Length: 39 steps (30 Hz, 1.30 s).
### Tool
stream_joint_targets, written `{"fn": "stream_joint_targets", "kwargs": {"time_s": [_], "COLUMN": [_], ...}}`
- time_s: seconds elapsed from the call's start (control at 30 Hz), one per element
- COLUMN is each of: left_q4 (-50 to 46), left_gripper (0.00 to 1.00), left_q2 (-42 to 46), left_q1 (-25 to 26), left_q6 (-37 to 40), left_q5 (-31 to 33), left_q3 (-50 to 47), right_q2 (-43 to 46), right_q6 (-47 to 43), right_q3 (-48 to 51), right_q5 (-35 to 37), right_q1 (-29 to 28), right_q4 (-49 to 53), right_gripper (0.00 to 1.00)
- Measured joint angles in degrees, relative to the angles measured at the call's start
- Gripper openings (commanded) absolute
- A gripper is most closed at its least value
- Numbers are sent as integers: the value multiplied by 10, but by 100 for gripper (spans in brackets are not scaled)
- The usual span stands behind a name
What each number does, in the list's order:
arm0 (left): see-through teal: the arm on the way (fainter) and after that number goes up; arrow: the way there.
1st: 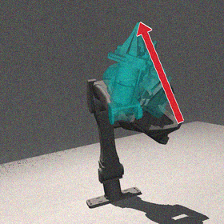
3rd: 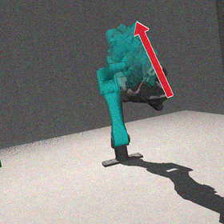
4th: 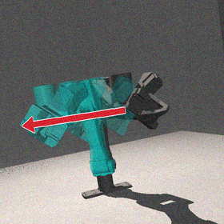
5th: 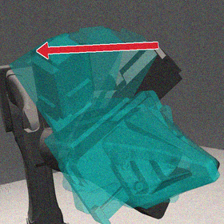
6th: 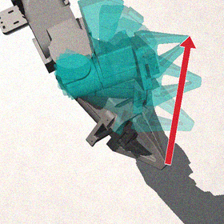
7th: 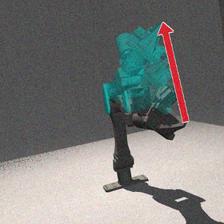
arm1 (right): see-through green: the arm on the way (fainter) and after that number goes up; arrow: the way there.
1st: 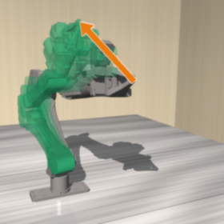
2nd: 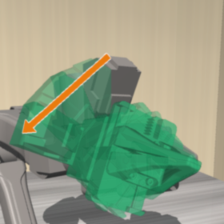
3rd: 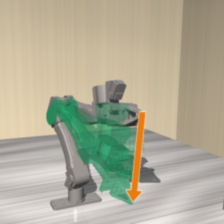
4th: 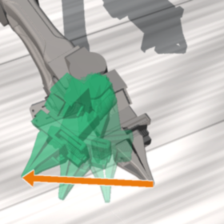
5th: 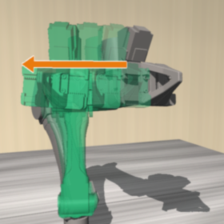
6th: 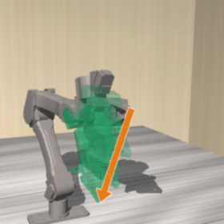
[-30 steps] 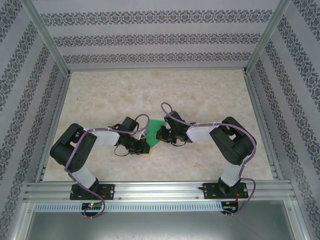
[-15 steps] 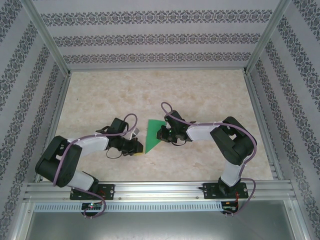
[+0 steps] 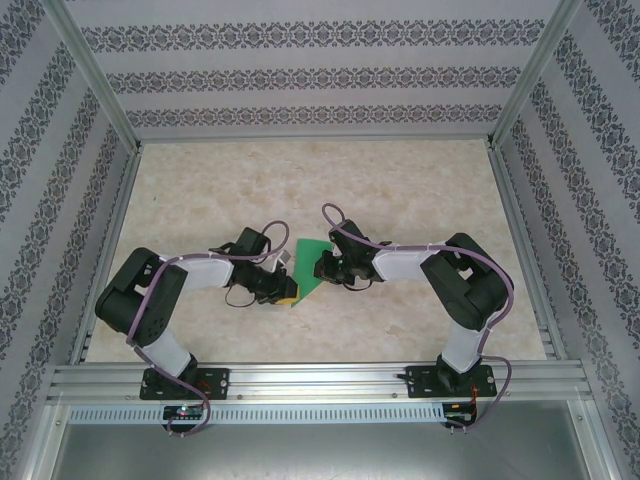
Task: Fold a paper plane with a square sheet of paper (pick it up from the middle)
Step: Third fold the triangle at the center of the table.
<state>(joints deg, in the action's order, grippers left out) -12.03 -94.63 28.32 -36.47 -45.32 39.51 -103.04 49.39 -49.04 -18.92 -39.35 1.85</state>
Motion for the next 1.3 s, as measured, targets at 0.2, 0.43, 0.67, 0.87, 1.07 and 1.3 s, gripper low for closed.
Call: {"fn": "stream_joint_targets", "kwargs": {"time_s": [0.2,0.43,0.67,0.87,1.07,1.3], "left_q4": [-35,-67,-132,-127,-118,-117], "left_gripper": [11,11,13,13,12,11], "left_q2": [-2,41,120,101,32,-8], "left_q1": [3,3,3,3,3,3], "left_q6": [15,31,32,32,35,35], "left_q5": [39,66,116,132,131,131], "left_q3": [-2,-28,1,87,126,130], "right_q2": [0,0,20,122,180,137], "right_q6": [0,0,0,-3,9,15], "right_q3": [0,-3,-12,-3,68,89], "right_q5": [2,2,22,71,83,43], "right_q1": [0,0,0,2,28,23], "right_q4": [0,3,41,76,52,15], "right_gripper": [12,14,22,35,42,46]}}
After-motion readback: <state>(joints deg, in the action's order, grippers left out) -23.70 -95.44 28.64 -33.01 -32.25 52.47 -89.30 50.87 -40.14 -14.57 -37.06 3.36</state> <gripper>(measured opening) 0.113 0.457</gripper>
